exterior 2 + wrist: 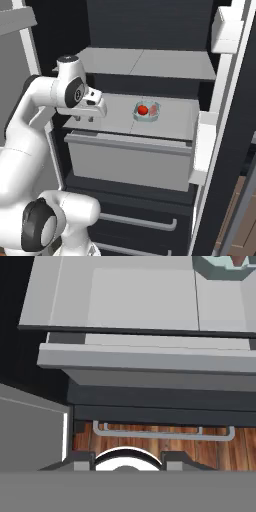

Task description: Place the tupperware containing the steak and tomato meal in the microwave. Close the microwave door and press the start button to reheat the meal.

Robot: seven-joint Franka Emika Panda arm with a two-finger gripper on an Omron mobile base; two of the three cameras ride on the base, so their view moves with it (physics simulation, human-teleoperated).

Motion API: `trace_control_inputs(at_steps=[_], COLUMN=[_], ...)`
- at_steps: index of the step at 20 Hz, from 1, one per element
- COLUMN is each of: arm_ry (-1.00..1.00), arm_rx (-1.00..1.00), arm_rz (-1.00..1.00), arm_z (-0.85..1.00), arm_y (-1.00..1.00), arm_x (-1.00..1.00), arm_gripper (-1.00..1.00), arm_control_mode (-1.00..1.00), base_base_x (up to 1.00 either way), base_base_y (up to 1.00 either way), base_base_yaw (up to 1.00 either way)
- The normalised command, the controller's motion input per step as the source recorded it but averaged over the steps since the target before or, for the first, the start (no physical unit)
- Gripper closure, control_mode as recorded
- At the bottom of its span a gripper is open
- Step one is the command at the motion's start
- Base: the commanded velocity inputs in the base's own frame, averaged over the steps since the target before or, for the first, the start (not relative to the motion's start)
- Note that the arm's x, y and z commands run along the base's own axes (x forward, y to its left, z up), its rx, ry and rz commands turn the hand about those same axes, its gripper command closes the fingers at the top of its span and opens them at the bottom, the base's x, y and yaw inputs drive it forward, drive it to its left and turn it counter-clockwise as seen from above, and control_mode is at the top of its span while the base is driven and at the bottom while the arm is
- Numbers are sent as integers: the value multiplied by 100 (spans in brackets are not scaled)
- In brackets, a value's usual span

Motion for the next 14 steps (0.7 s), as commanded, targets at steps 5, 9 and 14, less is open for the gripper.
trace_control_inputs(at_steps=[5,9,14], arm_ry=[-17,-27,-32], arm_rx=[2,11,9], arm_rz=[0,-1,-5], arm_z=[-1,0,0], arm_y=[-22,-51,-51], arm_x=[-61,-68,-4], arm_gripper=[-100,-100,-100], arm_control_mode=[-100,-100,-100], base_base_x=[0,0,0], base_base_y=[0,0,0], base_base_yaw=[0,0,0])
